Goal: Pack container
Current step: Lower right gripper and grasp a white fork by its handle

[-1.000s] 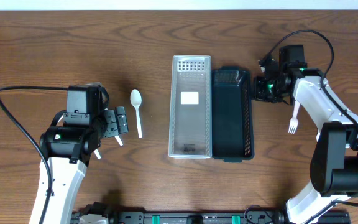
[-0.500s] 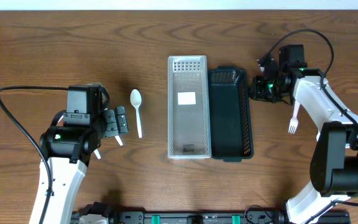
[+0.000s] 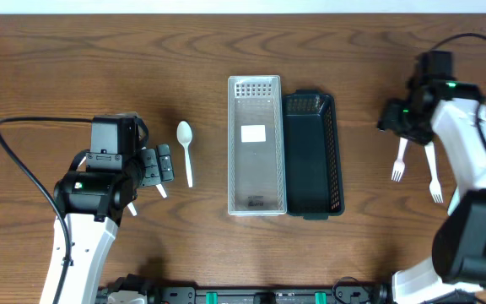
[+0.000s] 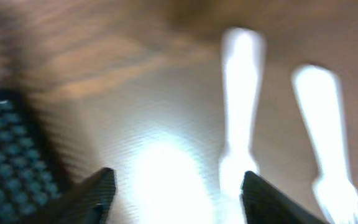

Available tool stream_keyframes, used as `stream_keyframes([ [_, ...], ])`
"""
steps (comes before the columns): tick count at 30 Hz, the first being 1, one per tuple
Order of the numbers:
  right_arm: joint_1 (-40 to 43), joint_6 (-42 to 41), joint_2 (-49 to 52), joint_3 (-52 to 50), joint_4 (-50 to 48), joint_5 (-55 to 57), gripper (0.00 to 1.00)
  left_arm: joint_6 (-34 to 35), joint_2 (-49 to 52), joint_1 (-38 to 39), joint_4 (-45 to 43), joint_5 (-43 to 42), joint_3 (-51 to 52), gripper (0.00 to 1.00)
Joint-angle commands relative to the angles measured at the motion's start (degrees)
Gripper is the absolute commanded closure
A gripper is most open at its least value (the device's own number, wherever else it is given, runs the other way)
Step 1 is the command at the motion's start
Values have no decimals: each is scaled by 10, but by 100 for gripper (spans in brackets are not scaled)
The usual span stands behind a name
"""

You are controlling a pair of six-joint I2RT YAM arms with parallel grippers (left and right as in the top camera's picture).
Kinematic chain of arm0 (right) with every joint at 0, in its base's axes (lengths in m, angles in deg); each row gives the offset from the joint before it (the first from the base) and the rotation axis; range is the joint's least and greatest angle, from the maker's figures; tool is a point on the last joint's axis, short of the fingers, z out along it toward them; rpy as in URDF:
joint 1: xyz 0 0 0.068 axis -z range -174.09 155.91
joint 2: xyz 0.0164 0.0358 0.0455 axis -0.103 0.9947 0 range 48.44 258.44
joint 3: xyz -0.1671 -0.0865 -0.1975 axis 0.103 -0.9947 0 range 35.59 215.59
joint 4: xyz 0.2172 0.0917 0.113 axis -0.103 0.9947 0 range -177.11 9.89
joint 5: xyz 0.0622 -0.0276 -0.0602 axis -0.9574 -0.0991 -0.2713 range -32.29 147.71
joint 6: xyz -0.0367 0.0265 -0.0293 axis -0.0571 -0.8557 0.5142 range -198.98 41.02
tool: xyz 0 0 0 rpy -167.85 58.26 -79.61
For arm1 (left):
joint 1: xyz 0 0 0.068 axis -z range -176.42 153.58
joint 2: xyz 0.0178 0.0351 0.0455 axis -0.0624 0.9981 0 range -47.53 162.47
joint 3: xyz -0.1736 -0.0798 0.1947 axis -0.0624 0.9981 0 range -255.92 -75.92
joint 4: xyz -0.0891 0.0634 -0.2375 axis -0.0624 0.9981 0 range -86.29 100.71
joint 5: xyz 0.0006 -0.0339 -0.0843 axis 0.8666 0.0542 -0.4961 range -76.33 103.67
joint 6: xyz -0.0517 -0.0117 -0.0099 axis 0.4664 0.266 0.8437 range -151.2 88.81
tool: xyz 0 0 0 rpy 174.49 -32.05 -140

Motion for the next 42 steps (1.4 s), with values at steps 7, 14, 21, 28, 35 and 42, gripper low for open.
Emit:
stream_keyframes([
  [7,40,-10,-7,-66,5,65,19,-2,1,-3,2,5,-5,2],
  [14,40,11,-7,-144,-75,31,20,-2,1,-3,3,5,-5,2],
  [21,40,11,-7,-190,-136,31,18,-2,1,-3,10,5,-3,2],
  [28,40,11,-7,-221,-184,17,17,-2,1,-3,10,5,-3,2],
  [35,40,11,-6,-224,-203,17,16,-2,1,-3,10,5,-3,2],
  [42,40,13,16,-224,-215,16,16,-2,1,-3,10,5,-3,2],
])
